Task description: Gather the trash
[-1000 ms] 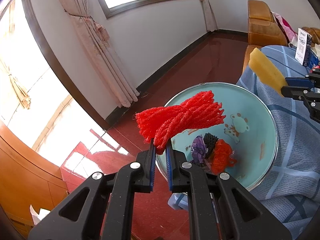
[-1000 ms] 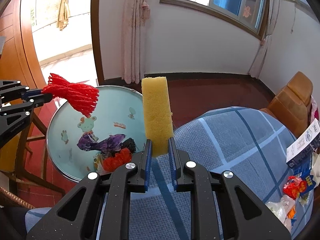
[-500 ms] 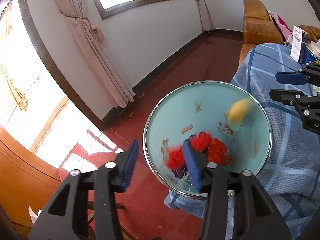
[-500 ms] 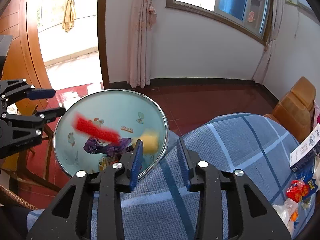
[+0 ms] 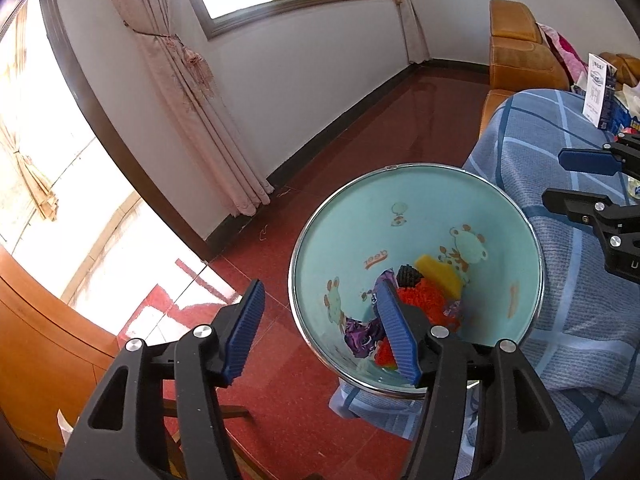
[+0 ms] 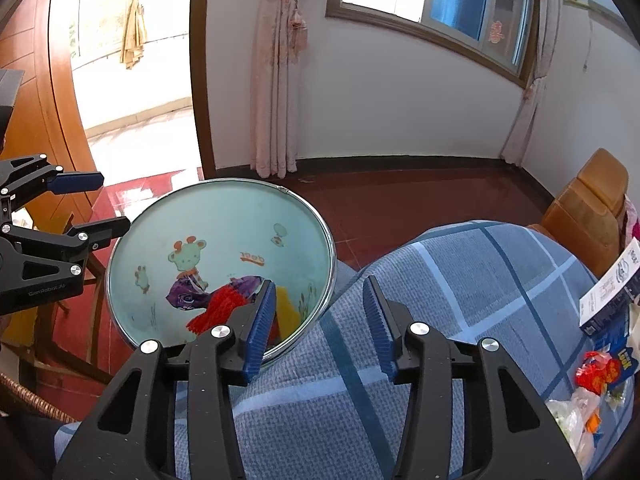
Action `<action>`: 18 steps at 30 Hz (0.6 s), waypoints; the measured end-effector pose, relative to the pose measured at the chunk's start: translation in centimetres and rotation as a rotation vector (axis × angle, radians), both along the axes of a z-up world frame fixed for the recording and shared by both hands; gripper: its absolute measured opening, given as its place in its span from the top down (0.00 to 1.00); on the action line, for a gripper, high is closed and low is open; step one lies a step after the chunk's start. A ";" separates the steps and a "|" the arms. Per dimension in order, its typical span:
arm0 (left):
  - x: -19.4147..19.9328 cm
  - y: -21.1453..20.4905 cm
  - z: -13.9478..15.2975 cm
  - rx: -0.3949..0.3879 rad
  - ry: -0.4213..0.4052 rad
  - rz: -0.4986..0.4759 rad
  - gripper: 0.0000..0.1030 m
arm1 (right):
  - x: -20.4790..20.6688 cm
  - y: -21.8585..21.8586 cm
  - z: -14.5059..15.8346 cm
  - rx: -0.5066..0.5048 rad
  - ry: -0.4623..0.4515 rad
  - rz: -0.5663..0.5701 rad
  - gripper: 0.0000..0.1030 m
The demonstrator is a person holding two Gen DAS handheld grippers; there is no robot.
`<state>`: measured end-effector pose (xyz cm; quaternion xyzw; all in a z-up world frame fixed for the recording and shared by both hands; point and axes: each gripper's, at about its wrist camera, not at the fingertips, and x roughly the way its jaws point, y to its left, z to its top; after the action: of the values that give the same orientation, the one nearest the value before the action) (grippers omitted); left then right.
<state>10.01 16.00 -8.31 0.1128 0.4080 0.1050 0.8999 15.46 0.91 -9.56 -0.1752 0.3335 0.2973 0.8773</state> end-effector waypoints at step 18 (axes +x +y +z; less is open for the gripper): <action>-0.1 0.0 0.0 0.006 -0.002 -0.002 0.42 | -0.2 -0.2 0.2 0.003 -0.011 -0.011 0.52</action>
<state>9.90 15.99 -8.33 0.1157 0.4066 0.1056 0.9001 15.30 0.71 -9.38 -0.1739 0.3292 0.2919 0.8810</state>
